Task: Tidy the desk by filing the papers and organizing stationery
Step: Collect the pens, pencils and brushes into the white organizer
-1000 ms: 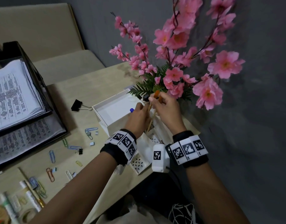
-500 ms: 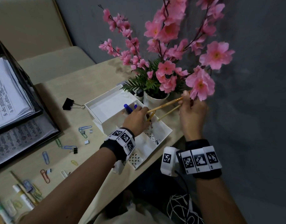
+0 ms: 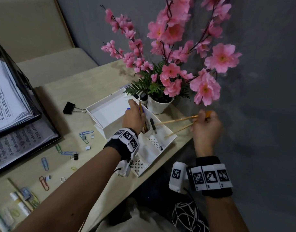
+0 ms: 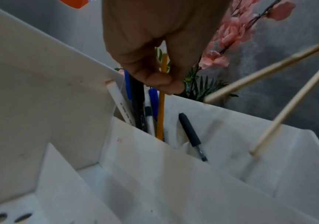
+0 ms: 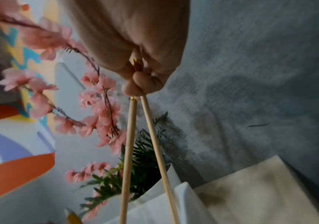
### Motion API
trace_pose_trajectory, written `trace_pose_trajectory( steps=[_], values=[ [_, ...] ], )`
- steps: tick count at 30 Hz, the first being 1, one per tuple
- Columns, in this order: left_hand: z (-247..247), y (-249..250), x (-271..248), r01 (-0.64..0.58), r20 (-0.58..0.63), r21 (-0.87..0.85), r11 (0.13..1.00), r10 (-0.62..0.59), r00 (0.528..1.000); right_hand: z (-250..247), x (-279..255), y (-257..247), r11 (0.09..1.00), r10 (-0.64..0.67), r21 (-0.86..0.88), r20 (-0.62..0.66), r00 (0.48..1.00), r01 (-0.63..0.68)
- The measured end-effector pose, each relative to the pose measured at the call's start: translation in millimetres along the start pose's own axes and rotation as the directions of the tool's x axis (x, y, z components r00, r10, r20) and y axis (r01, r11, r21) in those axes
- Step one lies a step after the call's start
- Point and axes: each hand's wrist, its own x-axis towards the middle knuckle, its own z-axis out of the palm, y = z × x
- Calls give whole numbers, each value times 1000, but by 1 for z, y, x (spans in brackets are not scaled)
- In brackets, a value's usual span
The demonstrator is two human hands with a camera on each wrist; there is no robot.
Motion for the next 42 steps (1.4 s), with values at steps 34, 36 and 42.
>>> trace_pose_trajectory(
  steps=[34,36,42],
  values=[
    [-16,-9,1,-149,105,251,957,126,986,39,-6,1,879,22,-442,410,912,178],
    [-29,-15,-6,-177,44,203,963,171,984,37,-15,-3,829,-25,-513,364,931,223],
    [-93,-67,-37,-20,-129,23,1000,22,991,72,-66,-38,811,-267,-353,487,831,467]
  ],
)
